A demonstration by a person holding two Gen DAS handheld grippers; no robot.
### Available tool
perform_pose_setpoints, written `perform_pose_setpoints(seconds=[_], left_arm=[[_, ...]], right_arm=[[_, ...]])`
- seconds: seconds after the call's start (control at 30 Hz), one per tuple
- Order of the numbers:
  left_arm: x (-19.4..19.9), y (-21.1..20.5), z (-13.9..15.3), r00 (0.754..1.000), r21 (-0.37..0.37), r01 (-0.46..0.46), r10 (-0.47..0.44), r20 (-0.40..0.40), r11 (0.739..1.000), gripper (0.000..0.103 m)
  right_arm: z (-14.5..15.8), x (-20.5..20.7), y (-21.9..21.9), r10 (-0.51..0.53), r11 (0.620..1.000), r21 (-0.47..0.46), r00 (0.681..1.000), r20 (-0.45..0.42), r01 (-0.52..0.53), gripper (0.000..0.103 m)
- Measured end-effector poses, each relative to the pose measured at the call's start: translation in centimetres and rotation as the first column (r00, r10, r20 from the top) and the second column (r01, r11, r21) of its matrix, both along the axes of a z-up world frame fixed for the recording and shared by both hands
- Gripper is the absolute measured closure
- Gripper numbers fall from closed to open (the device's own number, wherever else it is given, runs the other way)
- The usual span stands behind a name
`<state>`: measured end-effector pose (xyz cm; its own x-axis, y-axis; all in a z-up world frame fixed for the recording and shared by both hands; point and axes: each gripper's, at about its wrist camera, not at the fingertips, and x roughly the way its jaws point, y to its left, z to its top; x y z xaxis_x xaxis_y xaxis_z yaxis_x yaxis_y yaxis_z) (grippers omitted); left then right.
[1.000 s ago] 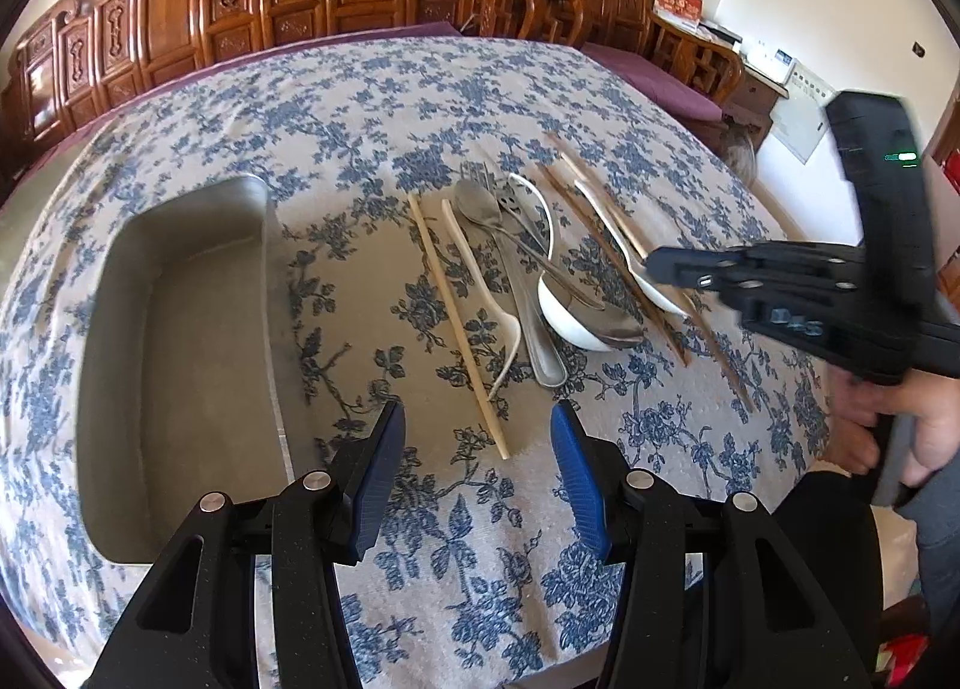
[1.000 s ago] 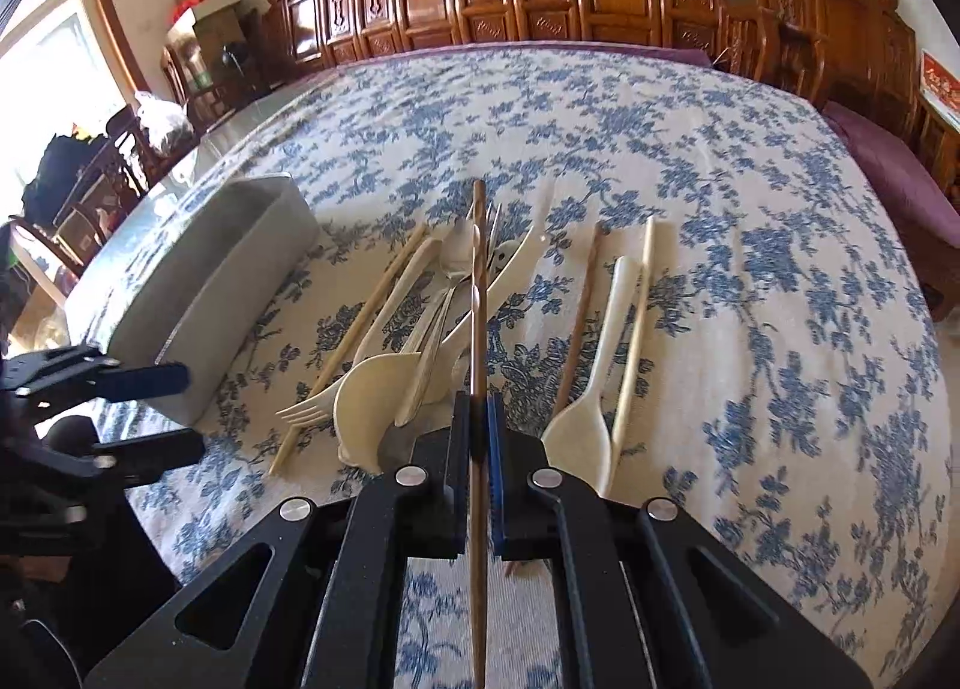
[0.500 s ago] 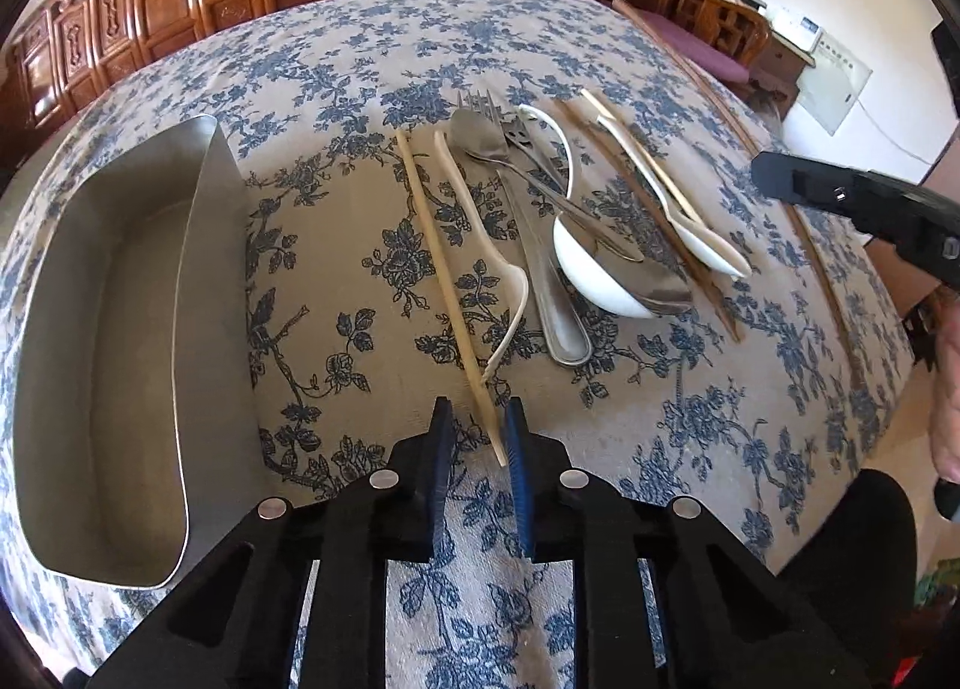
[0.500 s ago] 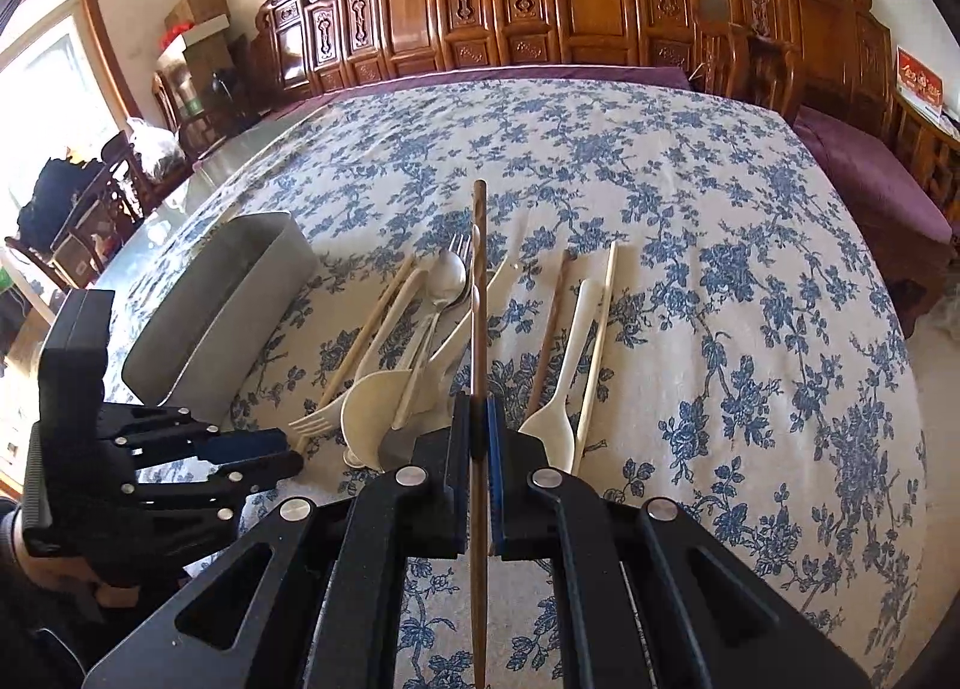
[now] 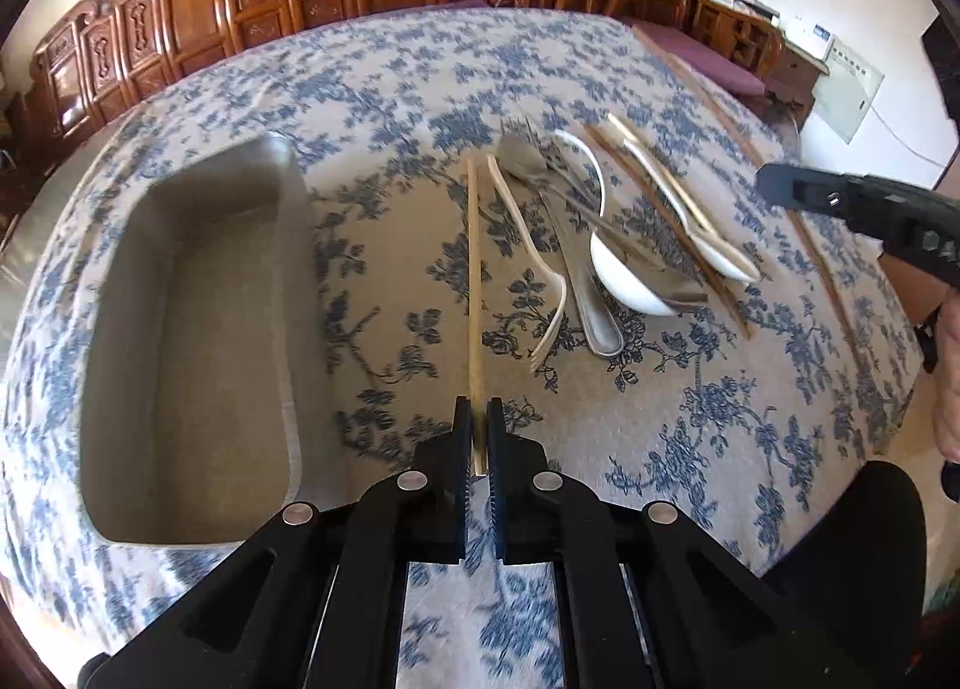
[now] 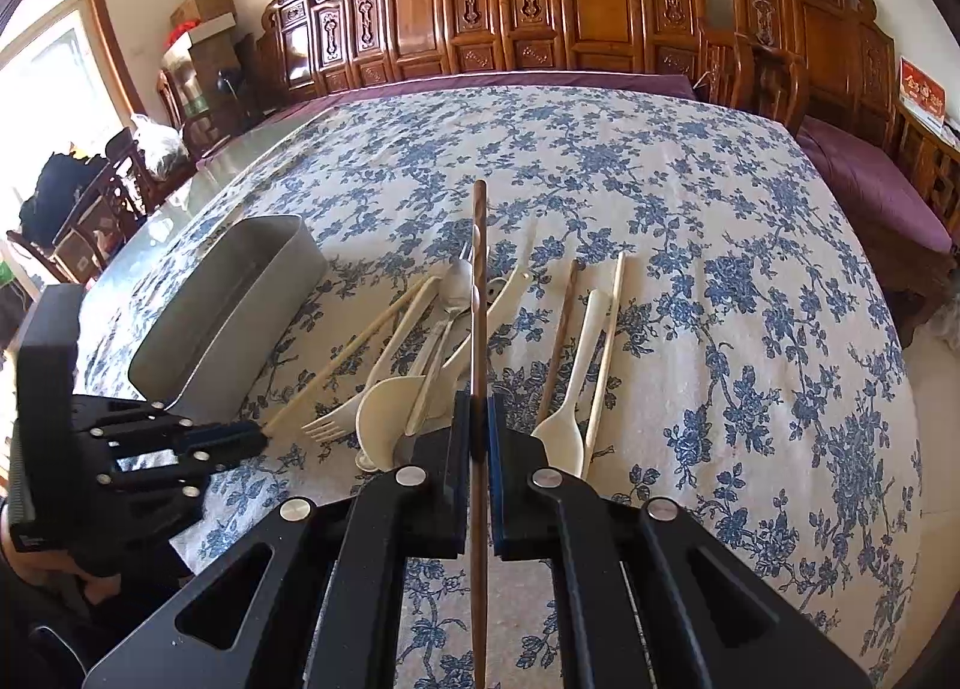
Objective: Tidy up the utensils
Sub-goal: 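Lift the chopstick with the right gripper and carry it over the grey tray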
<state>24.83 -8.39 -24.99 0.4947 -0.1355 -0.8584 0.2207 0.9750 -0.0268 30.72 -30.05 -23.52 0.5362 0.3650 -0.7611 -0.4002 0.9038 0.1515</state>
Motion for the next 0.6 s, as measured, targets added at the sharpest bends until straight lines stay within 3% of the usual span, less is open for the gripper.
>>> perform_pose_setpoints(seconds=[0.6], left_arm=[[-4.1,4.5,7.7,0.987,-0.056,-0.045,0.052,0.149,0.997,0.099]], right_arm=[[2.2,-1.6,2.7,0.070,0.997,0.025,0.997,0.041,-0.071,0.096]])
